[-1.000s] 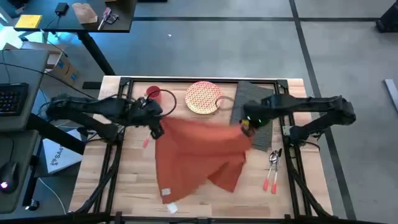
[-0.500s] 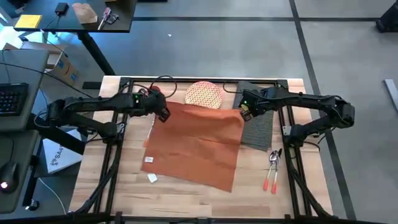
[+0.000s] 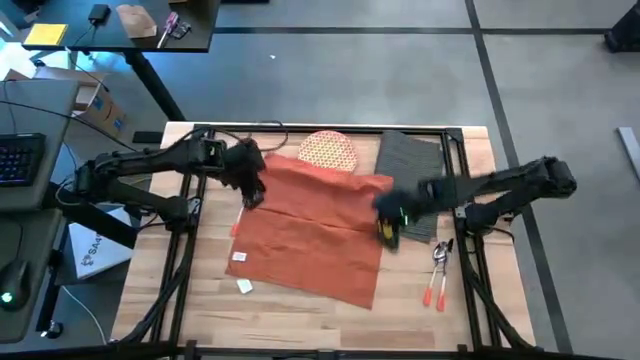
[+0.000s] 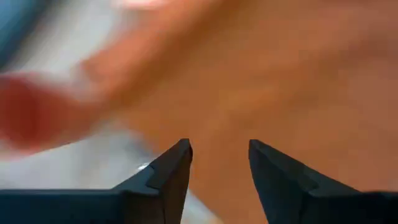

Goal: Set table place
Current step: Fold the orange table napkin

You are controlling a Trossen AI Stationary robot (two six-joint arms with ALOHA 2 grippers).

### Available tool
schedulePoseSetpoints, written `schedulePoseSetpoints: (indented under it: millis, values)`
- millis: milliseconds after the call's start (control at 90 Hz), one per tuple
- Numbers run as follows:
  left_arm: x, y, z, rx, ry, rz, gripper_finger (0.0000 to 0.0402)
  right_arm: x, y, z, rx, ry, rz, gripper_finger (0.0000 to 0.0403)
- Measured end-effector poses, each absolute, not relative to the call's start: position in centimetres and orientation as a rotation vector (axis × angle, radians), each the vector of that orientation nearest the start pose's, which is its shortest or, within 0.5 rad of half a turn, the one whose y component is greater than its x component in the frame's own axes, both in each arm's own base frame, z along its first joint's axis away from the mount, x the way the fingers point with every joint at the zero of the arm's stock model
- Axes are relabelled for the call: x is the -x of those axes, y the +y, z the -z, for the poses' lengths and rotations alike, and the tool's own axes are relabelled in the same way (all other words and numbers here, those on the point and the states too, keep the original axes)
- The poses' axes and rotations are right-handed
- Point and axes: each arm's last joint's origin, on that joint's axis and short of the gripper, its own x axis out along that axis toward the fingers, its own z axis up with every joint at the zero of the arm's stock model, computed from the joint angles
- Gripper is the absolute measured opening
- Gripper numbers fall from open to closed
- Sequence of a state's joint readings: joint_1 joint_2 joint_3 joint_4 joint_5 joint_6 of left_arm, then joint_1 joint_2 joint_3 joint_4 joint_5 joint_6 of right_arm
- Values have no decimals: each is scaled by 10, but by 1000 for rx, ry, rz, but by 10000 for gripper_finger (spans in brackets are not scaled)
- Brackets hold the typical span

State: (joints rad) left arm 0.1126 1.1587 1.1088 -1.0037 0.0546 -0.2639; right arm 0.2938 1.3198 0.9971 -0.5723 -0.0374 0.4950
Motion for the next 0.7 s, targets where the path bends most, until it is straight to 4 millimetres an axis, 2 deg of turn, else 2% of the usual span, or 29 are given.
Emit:
schedulePoseSetpoints:
  millis: [56,133,300,400,544,700]
  values:
    - [-209,1,-315,297,1004,-52,136,-254,111,-253,-306,925,-170,188]
    - [-205,-27,-317,238,1011,64,122,-252,150,-237,-292,922,-191,188]
    - [-197,-79,-300,291,1065,217,107,-260,197,-193,-364,968,-175,190]
    - [-191,-101,-287,338,1100,267,111,-271,210,-170,-356,989,-181,191]
    - [-184,-126,-273,388,1158,288,120,-284,216,-134,-264,1079,-128,184]
    - [-185,-160,-260,322,1172,366,121,-285,214,-117,-236,1177,-38,162]
